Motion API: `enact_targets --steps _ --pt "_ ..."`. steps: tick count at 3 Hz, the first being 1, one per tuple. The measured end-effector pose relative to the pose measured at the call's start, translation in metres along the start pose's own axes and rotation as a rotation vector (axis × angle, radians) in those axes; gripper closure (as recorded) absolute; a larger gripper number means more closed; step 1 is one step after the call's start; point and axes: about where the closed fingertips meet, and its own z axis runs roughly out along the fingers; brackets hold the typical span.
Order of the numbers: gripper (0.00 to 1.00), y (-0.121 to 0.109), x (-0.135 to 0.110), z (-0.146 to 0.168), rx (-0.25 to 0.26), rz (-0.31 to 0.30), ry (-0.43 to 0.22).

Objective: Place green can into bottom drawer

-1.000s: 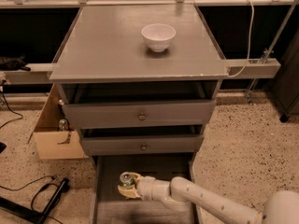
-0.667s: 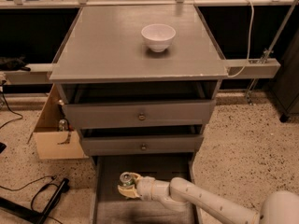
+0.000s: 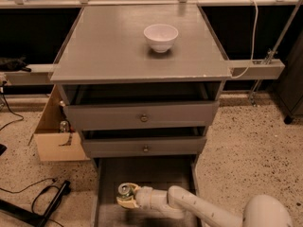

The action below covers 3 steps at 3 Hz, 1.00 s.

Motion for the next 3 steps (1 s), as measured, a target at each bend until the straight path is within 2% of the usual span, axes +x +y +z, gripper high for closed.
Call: enact_targets --steps 1,2,3 --pt "1.0 -0.007 0.049 -0.001 -0.064 -0.036 -0.033" --pt "0.97 -0.007 0.068 -0.012 -0.152 -0.073 -0.085" --pt "0.75 -0.004 0.066 -0.01 -0.158 -0.07 -0.087"
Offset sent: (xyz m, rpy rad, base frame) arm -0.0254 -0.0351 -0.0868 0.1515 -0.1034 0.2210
